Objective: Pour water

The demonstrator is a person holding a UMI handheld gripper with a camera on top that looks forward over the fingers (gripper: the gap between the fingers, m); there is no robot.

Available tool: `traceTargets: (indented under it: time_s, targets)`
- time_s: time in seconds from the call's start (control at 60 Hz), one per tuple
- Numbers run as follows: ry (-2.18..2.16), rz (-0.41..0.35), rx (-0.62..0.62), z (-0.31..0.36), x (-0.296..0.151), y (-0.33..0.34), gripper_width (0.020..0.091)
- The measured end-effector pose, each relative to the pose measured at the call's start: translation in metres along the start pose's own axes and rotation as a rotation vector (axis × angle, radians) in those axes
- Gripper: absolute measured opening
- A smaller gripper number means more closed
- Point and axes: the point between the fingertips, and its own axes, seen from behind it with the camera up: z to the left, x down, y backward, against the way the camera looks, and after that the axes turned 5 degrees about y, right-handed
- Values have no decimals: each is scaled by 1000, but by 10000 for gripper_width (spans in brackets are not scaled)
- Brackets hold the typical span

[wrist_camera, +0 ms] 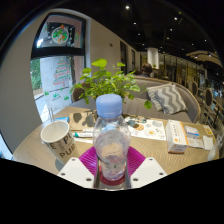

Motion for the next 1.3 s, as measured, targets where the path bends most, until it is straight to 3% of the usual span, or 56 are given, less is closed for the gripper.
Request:
traceTargets:
  time_s: [0.133, 0.25, 0.4, 0.7, 0.9, 1.3]
  targets:
    - [-1, -18, 2, 1, 1, 1, 439]
    - [-11, 38, 5, -1, 8, 1, 532]
    - [-34, 143, 40, -4, 23, 23, 864]
    - [-90, 222, 160, 22, 5, 159, 855]
    - [-125, 225, 201, 66, 4, 247, 854]
    - [-147, 244, 294, 87, 26, 317, 852]
